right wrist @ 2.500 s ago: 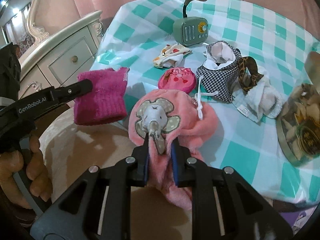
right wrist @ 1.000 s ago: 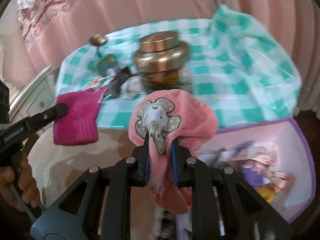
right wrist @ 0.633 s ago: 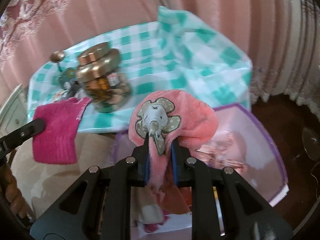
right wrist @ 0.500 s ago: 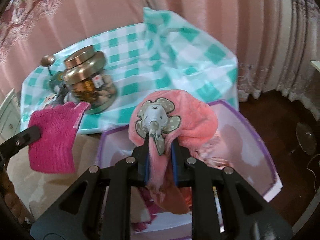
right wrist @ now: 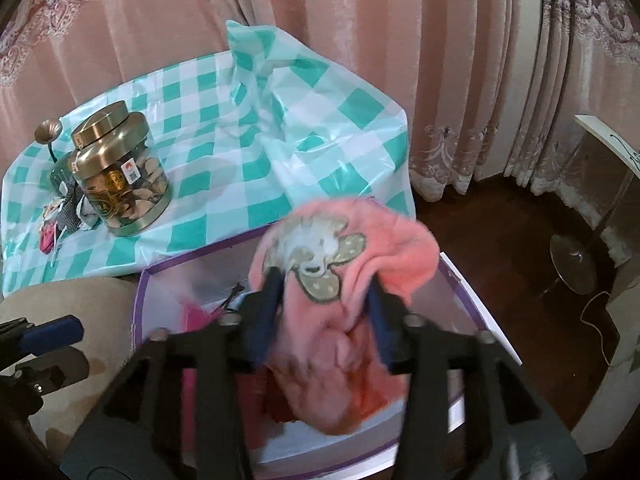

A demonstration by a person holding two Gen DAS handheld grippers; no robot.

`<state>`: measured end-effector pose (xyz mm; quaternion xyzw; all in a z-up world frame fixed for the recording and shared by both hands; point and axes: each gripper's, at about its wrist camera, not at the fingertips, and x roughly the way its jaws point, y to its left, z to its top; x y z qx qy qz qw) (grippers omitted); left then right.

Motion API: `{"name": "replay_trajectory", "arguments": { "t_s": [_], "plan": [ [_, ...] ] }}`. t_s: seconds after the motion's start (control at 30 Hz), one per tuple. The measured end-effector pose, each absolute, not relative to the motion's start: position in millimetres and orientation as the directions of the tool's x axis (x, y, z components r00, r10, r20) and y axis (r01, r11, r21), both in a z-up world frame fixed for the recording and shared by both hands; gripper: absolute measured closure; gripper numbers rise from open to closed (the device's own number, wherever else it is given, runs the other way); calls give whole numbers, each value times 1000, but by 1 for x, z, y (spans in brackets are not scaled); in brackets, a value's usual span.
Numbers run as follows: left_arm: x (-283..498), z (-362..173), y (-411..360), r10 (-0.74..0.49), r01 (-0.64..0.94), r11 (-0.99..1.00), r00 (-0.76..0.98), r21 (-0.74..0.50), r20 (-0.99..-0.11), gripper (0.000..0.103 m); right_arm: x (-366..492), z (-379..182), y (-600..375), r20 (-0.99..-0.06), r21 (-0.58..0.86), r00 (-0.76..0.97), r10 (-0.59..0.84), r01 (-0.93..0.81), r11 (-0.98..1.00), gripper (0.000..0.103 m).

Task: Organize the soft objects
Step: 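Carry the glove and garment over the pink box and open both tools, then move both open tools back over the pile of soft items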

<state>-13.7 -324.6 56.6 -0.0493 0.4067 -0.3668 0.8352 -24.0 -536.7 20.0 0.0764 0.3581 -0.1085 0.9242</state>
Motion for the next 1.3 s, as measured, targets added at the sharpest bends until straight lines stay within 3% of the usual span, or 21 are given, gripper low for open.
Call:
{"name": "replay_trajectory", "arguments": {
  "t_s": [0.3,0.53,0.77,1.3],
  "plan": [
    [-4,59,-301,-579,502,796,472,-338,-664,47,-25,30,-527,-654,21,737,-173,247,969,42],
    [-6,67,-272,-413,437,887,608,-148,-678,31,-25,38,-506,-634,24,764,-120,175,984,40],
    [-4,73,-232,-357,410,909,685,-69,-635,30,-18,42,-453,-623,-9,781,-34,36,999,40],
    [32,61,-77,-177,141,984,731,-108,-659,30,12,32,-319,-665,19,713,223,-283,959,37]
  ]
}}
